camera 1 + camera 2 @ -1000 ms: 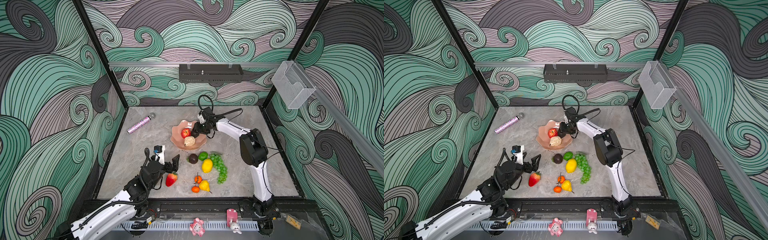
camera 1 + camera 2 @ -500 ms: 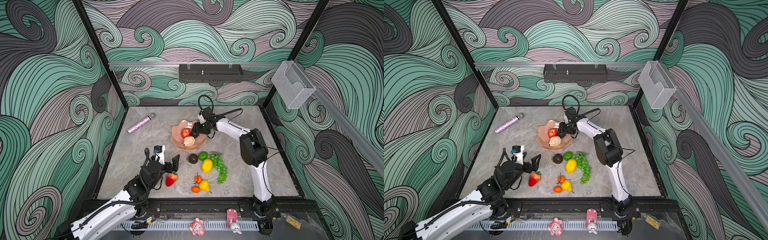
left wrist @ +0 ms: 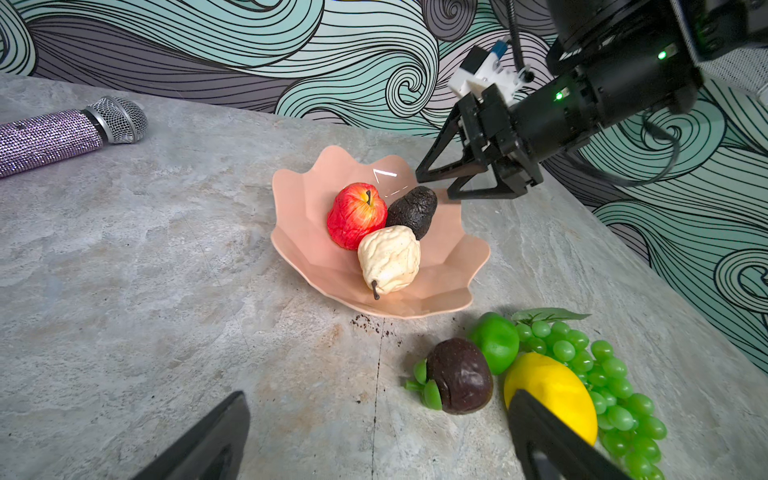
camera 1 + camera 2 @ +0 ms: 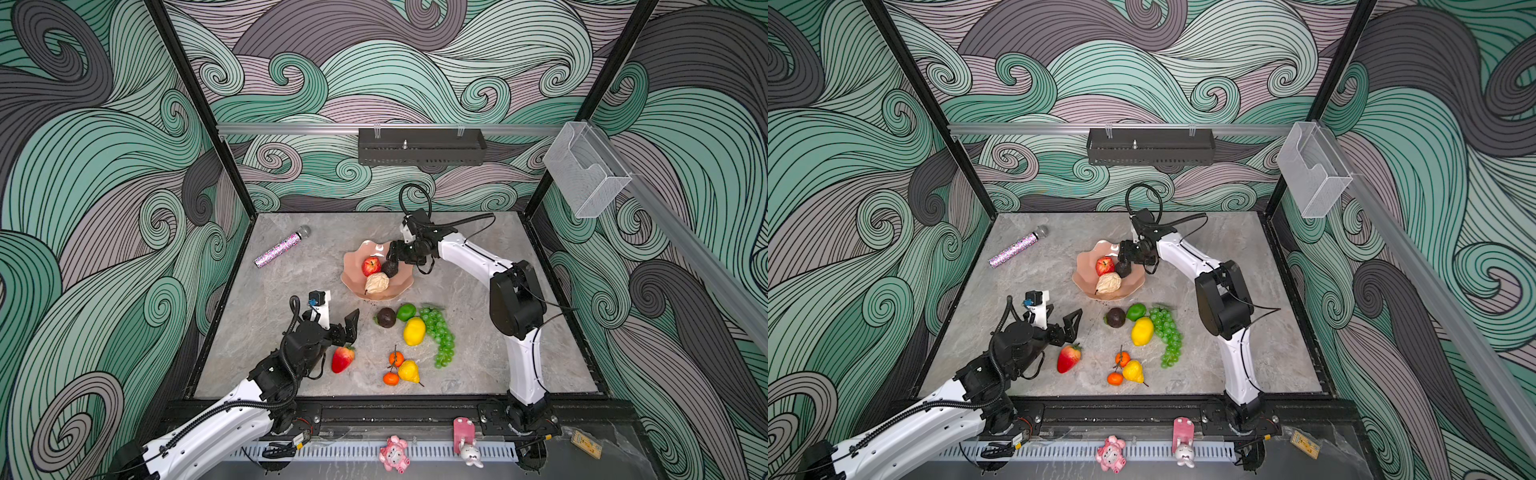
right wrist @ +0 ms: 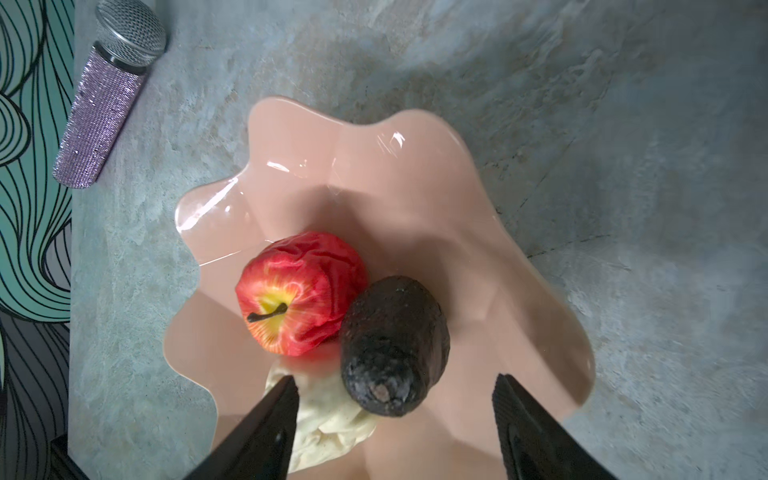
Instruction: Place and organize the fake fruits in the fruit bowl
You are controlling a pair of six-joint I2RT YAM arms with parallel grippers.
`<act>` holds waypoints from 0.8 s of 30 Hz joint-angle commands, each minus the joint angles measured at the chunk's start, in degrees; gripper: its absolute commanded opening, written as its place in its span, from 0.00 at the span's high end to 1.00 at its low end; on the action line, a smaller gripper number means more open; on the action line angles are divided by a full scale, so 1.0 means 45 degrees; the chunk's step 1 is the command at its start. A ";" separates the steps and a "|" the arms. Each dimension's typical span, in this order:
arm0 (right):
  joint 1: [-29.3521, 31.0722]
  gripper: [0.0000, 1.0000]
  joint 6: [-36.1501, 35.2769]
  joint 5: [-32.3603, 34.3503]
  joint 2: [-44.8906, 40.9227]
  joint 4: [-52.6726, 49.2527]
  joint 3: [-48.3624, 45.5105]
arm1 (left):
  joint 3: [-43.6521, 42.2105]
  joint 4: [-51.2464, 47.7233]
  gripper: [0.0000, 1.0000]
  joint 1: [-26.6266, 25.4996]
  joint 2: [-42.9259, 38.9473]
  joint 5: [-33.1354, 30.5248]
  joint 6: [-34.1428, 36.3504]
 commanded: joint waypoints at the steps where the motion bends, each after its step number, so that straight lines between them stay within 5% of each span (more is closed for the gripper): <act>1: 0.0658 0.23 -0.0133 0.0994 -0.1014 -0.0611 -0.0192 | 0.0202 0.0102 0.01 0.0078 -0.0139 -0.0433 -0.0196; 11: 0.3071 0.20 0.1323 0.2399 -0.1579 -0.0346 -0.1107 | 0.0020 -0.0365 0.02 0.0078 -0.0748 -0.1195 -0.0695; 24: 0.3291 0.15 0.1010 0.2270 0.0011 -0.0559 -0.0096 | -0.0375 -0.0325 0.02 0.0078 -0.1488 -0.1313 -0.0731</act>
